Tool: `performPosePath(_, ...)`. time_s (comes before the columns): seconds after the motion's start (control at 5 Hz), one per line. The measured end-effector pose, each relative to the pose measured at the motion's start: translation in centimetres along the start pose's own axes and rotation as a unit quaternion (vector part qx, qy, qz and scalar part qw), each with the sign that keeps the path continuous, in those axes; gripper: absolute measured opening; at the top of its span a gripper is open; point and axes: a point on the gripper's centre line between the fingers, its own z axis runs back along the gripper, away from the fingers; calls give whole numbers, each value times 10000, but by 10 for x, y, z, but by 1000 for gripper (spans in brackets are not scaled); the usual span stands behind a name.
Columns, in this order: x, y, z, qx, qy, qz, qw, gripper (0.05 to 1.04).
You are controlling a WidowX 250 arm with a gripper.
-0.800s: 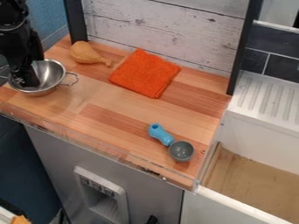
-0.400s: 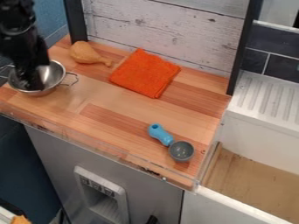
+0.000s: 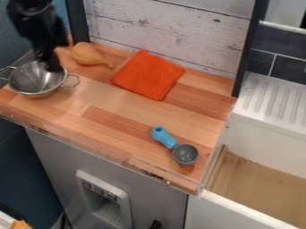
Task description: Move the drumstick to the top right corner of the table
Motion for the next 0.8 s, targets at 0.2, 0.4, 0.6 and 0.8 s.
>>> performPosePath(0.2, -18, -17, -11, 147, 17, -247, 9996, 1001)
performPosePath(0.4, -35, -36, -37, 283, -12, -557, 9980, 1001)
performPosePath(0.6, -45, -46, -56, 364, -32, -734, 9966, 1001)
performPosePath(0.8, -47, -48, -77, 534, -93, -880, 9946, 1001)
